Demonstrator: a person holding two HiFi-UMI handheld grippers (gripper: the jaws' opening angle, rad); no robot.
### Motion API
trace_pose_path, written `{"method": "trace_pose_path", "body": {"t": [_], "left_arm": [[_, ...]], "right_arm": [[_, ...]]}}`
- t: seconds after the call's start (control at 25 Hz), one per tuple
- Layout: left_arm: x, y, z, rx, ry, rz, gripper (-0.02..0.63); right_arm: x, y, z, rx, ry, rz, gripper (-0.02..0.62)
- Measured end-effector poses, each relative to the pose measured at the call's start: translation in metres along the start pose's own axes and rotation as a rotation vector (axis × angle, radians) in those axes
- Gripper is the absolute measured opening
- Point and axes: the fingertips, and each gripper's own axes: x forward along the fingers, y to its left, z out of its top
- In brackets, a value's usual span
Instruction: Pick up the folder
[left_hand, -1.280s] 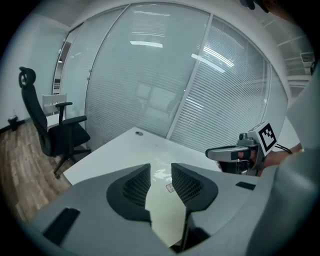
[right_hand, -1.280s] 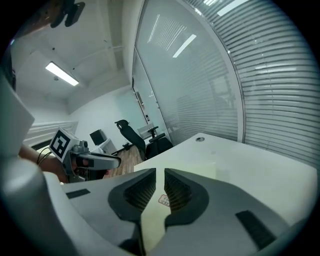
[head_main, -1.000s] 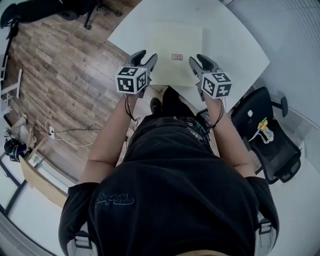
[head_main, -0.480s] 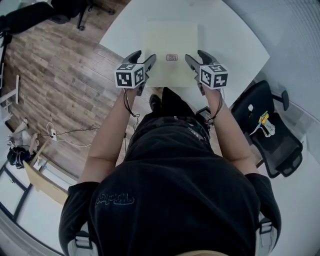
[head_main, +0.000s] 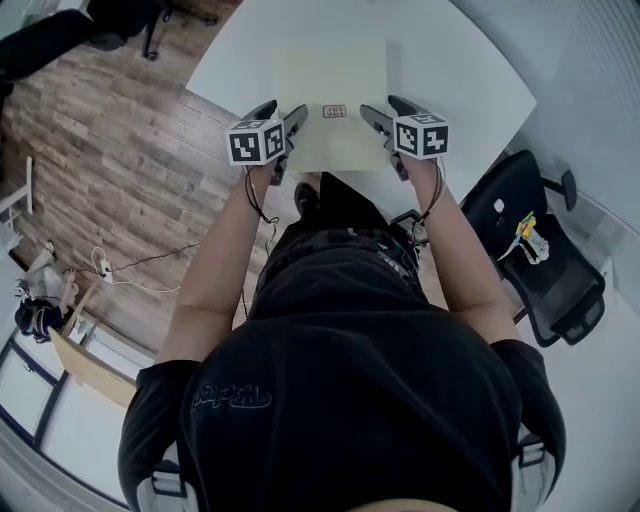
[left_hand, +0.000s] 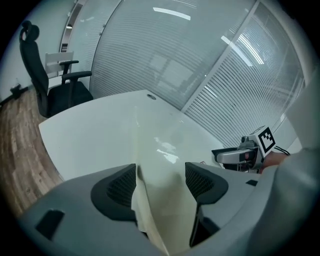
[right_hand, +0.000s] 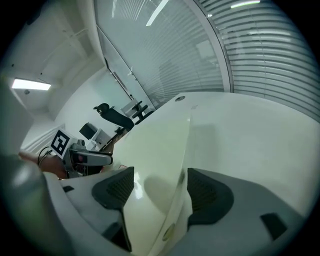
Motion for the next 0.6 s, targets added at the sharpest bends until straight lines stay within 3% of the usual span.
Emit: {"method": "trace_pose_path", "body": {"t": [0.2, 0.6], "left_arm": [[0.01, 0.006, 0.0, -0.078, 0.005, -0.014, 0.318], [0.019, 0.009, -0.004, -0.154, 0.015, -0.113, 0.336]], "right_arm": [[0.015, -0.01, -0.003, 0.041, 0.004, 0.035, 0.324], [0.024, -0.019, -0.009, 0.176, -0.03, 0.151, 0.345]]}}
